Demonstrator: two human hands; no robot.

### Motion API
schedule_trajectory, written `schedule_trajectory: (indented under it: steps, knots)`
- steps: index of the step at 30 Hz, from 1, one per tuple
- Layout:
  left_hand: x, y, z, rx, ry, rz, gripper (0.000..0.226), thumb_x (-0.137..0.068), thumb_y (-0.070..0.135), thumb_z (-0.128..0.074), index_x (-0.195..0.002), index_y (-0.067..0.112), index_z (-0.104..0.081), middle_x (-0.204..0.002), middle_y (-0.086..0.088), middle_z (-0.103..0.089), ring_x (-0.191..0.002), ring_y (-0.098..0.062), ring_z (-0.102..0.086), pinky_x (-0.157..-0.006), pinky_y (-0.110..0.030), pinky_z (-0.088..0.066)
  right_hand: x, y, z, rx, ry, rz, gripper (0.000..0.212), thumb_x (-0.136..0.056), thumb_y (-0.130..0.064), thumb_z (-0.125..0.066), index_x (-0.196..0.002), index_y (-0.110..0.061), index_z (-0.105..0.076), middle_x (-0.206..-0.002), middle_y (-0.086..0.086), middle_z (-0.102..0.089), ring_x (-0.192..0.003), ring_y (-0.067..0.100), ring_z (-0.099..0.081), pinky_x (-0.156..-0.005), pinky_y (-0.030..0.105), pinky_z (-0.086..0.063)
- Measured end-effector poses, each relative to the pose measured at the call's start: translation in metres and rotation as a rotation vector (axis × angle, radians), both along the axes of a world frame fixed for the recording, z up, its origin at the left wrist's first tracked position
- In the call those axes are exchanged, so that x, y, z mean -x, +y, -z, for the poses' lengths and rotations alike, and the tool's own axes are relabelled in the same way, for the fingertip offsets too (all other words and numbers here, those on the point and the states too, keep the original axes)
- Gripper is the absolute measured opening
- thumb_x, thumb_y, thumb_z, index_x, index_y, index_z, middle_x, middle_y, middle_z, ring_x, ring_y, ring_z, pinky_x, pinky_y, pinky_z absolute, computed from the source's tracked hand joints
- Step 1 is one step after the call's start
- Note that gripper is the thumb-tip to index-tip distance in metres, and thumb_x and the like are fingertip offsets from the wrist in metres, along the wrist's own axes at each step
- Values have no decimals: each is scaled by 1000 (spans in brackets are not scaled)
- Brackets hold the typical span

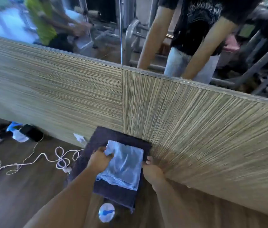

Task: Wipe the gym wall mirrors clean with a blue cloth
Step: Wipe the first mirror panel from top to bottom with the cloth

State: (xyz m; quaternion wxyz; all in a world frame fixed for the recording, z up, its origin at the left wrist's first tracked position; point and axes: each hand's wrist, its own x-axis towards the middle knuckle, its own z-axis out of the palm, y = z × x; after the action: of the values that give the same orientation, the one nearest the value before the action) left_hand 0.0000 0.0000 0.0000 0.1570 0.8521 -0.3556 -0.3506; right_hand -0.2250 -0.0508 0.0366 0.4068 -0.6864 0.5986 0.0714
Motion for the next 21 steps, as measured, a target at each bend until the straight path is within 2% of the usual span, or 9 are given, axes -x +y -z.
schedule_trajectory:
  steps: [1,4,5,7,10,13,15,17,21]
  knots:
    - [-2,-2,8,11,10,-23,41,-92,39,-68,-119,8,-60,-116,-15,-66,-113,-34,-61,-86,-35,-44,-6,2,10,-15,-89,128,42,-105,-19,-51,-147,-14,-47,-140,8,-56,-135,27,-52,-97,28,-45]
    - [-4,-7,21,-41,70,-121,55,-90,41,-68,-129,5,-55,-124,-16,-63,-119,-37,-58,-92,-36,-44,-22,3,40,-31,-134,171,21,-103,-20,-52,-124,-19,-54,-116,5,-55,-116,26,-59,-104,41,-48]
    - [-3,-10,25,-50,93,-145,65,-85,48,-68,-132,6,-53,-125,-15,-64,-118,-37,-59,-94,-37,-46,-28,2,45,-71,-130,209,16,-103,-21,-51,-119,-19,-52,-114,5,-54,-108,23,-57,-101,40,-48]
    - [-2,-14,34,-79,107,-166,79,-78,53,-65,-140,8,-48,-133,-16,-59,-126,-36,-53,-104,-39,-44,-38,-1,51,-92,-75,277,28,-106,-23,-48,-130,-11,-51,-121,9,-54,-111,24,-55,-93,31,-41]
    - [2,-18,42,-105,87,-204,69,-88,37,-70,-144,6,-44,-139,-17,-56,-132,-37,-48,-105,-39,-40,-45,-6,52,-43,-38,406,39,-106,-23,-51,-140,-4,-47,-141,12,-53,-133,30,-50,-98,30,-35]
    - [7,-22,35,-78,204,-259,55,-87,22,-76,-132,1,-52,-131,-19,-61,-120,-36,-59,-97,-35,-47,-51,-9,51,-107,-112,593,51,-101,-26,-59,-143,-1,-45,-145,16,-52,-133,34,-52,-103,34,-41]
    - [9,-23,28,-71,240,-240,49,-89,18,-74,-130,-2,-55,-128,-20,-62,-119,-36,-60,-91,-33,-47,-54,-10,54,-196,-199,701,55,-97,-26,-64,-142,2,-47,-137,17,-59,-121,35,-60,-95,37,-50]
    - [12,-18,18,-14,302,-236,39,-90,15,-72,-123,-1,-61,-119,-17,-67,-113,-35,-64,-86,-32,-49,-55,-9,56,-253,-257,736,53,-90,-27,-70,-134,0,-57,-127,15,-66,-105,33,-66,-83,37,-54]
    - [16,1,-10,137,433,-252,9,-91,18,-65,-100,20,-66,-93,-5,-74,-90,-26,-70,-85,-46,-58,-52,-11,39,-238,-345,657,20,-87,-24,-71,-100,-9,-70,-106,13,-72,-95,32,-70,-87,45,-60]
